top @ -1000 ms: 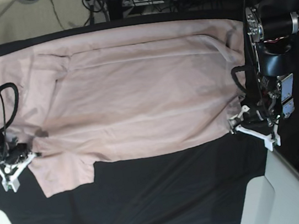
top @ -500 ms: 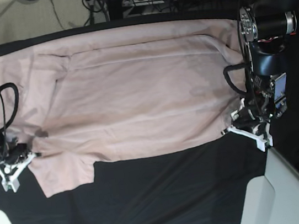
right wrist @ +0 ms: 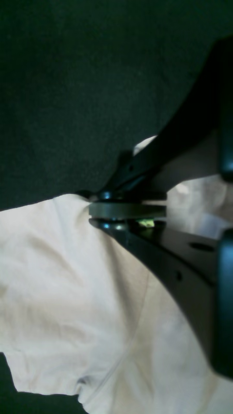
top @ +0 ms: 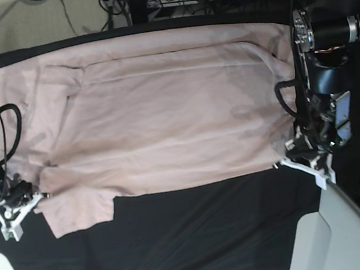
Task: Fold the T-shirt properly
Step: 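Hold both side edges and pull them toward the hem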
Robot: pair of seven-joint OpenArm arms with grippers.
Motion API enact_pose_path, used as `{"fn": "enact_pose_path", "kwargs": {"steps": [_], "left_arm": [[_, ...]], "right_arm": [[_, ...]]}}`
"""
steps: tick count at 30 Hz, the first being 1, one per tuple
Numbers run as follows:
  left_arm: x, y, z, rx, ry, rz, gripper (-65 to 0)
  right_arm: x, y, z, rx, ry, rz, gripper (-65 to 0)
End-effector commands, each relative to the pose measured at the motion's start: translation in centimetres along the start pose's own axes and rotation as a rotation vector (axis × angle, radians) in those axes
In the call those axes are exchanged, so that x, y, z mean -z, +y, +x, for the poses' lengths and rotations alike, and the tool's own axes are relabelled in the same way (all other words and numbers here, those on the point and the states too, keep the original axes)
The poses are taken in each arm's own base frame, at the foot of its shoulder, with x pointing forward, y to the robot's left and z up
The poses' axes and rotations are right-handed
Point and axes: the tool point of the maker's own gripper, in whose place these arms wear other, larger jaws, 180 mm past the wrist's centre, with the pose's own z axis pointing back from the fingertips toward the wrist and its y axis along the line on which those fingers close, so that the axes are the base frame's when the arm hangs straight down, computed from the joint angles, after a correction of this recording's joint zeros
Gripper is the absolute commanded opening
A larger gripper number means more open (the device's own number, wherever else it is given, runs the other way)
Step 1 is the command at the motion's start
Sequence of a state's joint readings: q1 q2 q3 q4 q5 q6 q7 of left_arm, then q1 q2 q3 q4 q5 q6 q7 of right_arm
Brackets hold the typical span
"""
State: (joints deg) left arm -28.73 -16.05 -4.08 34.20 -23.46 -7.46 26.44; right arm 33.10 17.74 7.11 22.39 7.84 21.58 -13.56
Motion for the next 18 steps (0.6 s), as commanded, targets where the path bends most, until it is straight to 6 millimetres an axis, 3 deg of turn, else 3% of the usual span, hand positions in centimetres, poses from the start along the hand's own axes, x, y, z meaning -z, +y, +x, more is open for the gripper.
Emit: {"fn": "enact_pose_path", "kwargs": {"steps": [1, 6, 18], "left_arm": [[-0.8, 0.2, 3.8, 0.01, -0.071, 0.001, -65.0], [-2.1, -1.1, 6.8, 0.046, -0.143, -0.026, -65.0], [-2.9, -2.0, 8.5, 0.065, -0.181, -0.043, -65.0]], "right_arm": [[-0.5, -0.7, 2.8, -0.001, -0.065, -0.011, -65.0], [-1.3, -0.5, 5.4, -0.031, -0.131, -0.013, -65.0], [-2.2, -0.2, 8.2, -0.064, -0.208, -0.014, -65.0]]}}
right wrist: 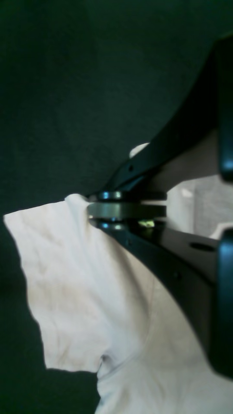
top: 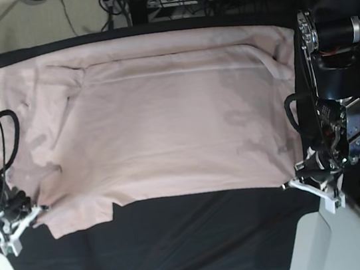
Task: Fold the T-shirt properly
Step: 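Hold both side edges and pull them toward the hem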
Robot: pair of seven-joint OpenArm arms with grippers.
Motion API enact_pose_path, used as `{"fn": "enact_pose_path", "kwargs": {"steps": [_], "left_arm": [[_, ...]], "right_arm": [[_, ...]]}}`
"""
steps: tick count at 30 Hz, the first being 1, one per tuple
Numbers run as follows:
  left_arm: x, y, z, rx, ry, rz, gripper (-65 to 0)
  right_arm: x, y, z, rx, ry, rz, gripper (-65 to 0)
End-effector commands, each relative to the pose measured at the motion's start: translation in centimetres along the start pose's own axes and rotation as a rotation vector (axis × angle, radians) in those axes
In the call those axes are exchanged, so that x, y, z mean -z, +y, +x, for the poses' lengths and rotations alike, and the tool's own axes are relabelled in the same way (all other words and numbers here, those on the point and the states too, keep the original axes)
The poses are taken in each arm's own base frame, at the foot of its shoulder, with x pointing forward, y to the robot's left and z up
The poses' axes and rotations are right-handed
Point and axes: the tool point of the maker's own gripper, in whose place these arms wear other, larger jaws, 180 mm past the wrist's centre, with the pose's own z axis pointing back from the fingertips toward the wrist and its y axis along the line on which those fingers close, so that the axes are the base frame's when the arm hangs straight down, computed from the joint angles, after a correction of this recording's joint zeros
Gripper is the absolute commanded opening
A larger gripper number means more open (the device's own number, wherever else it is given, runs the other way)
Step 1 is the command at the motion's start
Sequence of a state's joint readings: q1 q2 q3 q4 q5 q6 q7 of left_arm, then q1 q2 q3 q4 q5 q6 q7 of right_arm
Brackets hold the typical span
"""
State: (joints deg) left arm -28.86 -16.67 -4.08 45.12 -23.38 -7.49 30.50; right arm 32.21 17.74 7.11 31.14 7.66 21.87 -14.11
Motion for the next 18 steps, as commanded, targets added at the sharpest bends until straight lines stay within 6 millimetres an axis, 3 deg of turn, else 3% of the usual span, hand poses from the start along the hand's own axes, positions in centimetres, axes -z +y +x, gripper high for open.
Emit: {"fn": "enact_pose_path", "kwargs": {"steps": [1, 8, 18], "left_arm": [[-0.6, 0.2, 3.3, 0.005, -0.079, 0.001, -65.0], [-0.7, 0.3, 3.5, -0.001, -0.087, 0.002, -65.0], [-0.7, 0.5, 2.3, 0.001, -0.072, 0.006, -65.0]], "right_arm": [[-0.7, -0.7, 4.3, -0.008, -0.104, -0.013, -65.0], [-1.0, -0.7, 5.3, -0.02, -0.126, -0.016, -65.0], [-0.8, -0.8, 2.2, -0.016, -0.063, -0.021, -65.0]]}}
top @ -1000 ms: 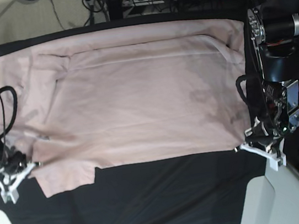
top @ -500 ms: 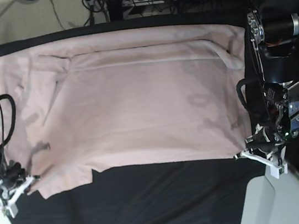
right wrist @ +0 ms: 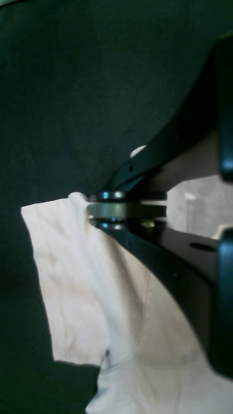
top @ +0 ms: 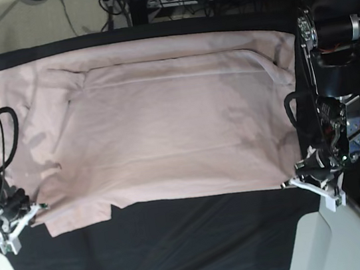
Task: Fold the T-shirt properly
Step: 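Hold both side edges and pull them toward the hem, then hold the side edges and drag them back toward the arms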
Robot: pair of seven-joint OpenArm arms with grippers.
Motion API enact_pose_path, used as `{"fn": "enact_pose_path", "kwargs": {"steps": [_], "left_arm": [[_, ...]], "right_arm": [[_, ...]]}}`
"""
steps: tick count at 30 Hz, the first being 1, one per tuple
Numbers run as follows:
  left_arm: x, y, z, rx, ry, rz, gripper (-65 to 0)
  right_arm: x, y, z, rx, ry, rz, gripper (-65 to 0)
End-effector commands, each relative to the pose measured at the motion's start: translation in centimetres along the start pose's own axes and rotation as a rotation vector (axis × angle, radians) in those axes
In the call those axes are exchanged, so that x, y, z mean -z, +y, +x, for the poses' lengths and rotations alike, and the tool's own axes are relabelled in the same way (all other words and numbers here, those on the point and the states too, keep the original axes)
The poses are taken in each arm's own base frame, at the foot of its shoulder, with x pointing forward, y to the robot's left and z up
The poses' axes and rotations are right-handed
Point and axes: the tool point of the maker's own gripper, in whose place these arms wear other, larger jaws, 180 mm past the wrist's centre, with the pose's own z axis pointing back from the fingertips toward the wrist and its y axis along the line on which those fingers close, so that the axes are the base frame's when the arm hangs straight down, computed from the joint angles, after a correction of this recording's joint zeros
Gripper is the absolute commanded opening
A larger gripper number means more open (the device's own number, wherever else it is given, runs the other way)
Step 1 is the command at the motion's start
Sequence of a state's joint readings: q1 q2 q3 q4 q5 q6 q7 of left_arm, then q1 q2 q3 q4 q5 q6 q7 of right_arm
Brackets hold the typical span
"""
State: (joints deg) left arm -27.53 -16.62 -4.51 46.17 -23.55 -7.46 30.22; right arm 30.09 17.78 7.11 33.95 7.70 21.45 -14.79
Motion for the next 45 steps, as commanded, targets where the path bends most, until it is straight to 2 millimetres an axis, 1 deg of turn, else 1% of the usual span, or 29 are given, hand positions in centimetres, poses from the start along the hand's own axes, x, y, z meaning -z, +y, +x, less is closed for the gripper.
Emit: {"fn": "enact_pose_path", "kwargs": {"steps": [1, 3, 5, 6, 7, 11, 13, 18, 22, 26, 32, 34, 37, 39, 41, 43, 45], "left_arm": [[-0.6, 0.2, 3.0, 0.01, -0.074, 0.003, -65.0], [-0.6, 0.4, 2.1, 0.011, -0.062, 0.006, -65.0], [-0.9, 0.2, 2.3, 0.021, -0.075, 0.0, -65.0], [-1.0, 0.2, 2.0, 0.025, -0.073, 0.0, -65.0], [-1.1, 0.2, 1.5, 0.03, -0.068, -0.001, -65.0], [-1.6, 0.1, -0.2, 0.048, -0.061, -0.006, -65.0], [-1.9, 0.0, -0.6, 0.056, -0.062, -0.009, -65.0], [-2.4, 0.1, -2.9, 0.069, -0.011, -0.011, -65.0], [-3.1, -0.2, -3.8, 0.087, 0.007, -0.019, -65.0], [-3.7, -0.4, -4.9, 0.103, 0.037, -0.024, -65.0], [-4.5, -0.6, -5.6, 0.125, 0.04, -0.03, -65.0], [-5.0, 0.5, -5.6, 0.143, 0.052, -0.014, -65.0], [-5.5, 0.2, -5.7, 0.157, 0.07, -0.017, -65.0], [-5.9, 0.1, -6.0, 0.166, 0.069, -0.02, -65.0], [-6.3, 0.5, -6.2, 0.18, 0.071, -0.014, -65.0], [-6.7, 0.3, -6.4, 0.19, 0.067, -0.019, -65.0], [-7.0, 0.3, -7.0, 0.196, 0.073, -0.021, -65.0]], "right_arm": [[-0.4, -0.7, 2.7, -0.001, -0.057, -0.011, -65.0], [-0.4, -0.7, 2.1, -0.003, -0.044, -0.011, -65.0], [-0.4, -0.8, 1.8, -0.004, -0.039, -0.013, -65.0], [-0.4, -0.8, 1.7, -0.004, -0.036, -0.013, -65.0], [-0.4, -0.8, 1.5, -0.004, -0.027, -0.013, -65.0], [-0.5, -0.9, -0.6, -0.002, 0.047, -0.015, -65.0], [-0.7, -0.9, -0.6, -0.013, 0.04, -0.018, -65.0], [-1.8, -1.4, -2.1, -0.03, 0.098, -0.058, -65.0], [-3.1, -1.4, -2.1, -0.067, 0.079, -0.085, -65.0], [-3.7, -1.4, -2.5, -0.079, 0.098, -0.098, -65.0], [-4.4, -1.4, -3.5, -0.099, 0.12, -0.103, -65.0], [-4.8, -1.3, -3.8, -0.109, 0.118, -0.104, -65.0], [-5.7, -2.7, -4.0, -0.073, 0.105, -0.137, -65.0], [-6.1, -3.4, -4.5, -0.054, 0.133, -0.147, -65.0], [-6.4, -3.6, -5.0, -0.052, 0.149, -0.153, -65.0], [-6.8, -3.6, -5.5, -0.064, 0.152, -0.156, -65.0], [-7.2, -3.4, -5.5, -0.076, 0.144, -0.156, -65.0]]}}
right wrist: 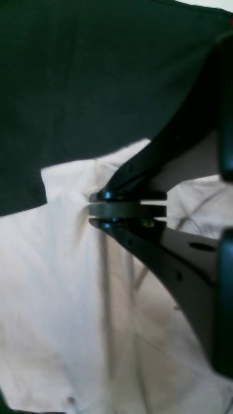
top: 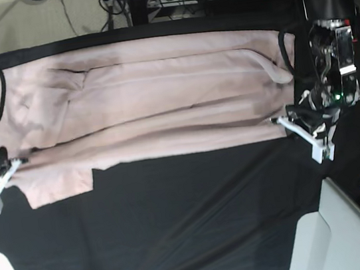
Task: Fold the T-shirt properly
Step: 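Hold the side edges and drag them back toward the arms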
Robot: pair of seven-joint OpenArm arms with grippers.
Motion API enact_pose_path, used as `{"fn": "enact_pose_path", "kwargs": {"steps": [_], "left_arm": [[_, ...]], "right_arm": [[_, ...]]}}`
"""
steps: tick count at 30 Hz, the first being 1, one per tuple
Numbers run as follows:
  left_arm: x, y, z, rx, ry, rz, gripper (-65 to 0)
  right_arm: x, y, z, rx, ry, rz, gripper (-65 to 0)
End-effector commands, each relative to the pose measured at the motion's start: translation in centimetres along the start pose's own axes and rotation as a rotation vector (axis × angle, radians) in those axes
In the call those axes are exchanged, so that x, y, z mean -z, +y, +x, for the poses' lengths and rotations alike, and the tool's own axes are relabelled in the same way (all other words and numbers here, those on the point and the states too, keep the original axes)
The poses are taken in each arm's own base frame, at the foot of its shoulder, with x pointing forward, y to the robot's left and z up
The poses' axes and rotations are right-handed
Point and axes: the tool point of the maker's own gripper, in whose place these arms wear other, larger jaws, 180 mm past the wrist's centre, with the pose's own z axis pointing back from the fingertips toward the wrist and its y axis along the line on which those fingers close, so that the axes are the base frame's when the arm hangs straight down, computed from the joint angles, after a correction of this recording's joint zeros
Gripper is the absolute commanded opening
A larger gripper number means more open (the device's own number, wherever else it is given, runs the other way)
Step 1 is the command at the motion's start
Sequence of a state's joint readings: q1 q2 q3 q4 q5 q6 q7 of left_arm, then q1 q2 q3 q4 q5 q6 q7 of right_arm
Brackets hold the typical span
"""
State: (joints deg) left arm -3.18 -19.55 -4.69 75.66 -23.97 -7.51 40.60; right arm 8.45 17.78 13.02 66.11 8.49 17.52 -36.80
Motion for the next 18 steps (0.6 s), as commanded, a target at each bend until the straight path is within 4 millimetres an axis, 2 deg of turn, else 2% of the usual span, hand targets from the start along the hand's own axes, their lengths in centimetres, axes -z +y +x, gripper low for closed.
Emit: {"fn": "enact_pose_path", "kwargs": {"steps": [1, 5, 8, 13, 18], "left_arm": [[-0.5, 0.5, 1.7, 0.012, -0.047, 0.009, -65.0], [-0.6, 0.6, -0.1, 0.012, -0.014, 0.011, -65.0], [-1.1, 0.1, -0.2, 0.027, -0.026, 0.006, -65.0], [-2.4, 2.2, 2.2, -0.015, -0.099, 0.051, -65.0], [-3.6, 2.2, 5.0, 0.002, -0.175, 0.057, -65.0]], "right_arm": [[-0.8, -1.2, 2.2, -0.013, -0.058, -0.028, -65.0], [-1.1, -0.9, 1.3, -0.019, -0.024, -0.027, -65.0], [-1.6, -0.8, 0.7, -0.033, -0.024, -0.028, -65.0], [-1.9, -0.5, 1.1, -0.044, -0.039, -0.026, -65.0], [-1.8, 0.6, 2.4, -0.033, -0.074, -0.005, -65.0]]}}
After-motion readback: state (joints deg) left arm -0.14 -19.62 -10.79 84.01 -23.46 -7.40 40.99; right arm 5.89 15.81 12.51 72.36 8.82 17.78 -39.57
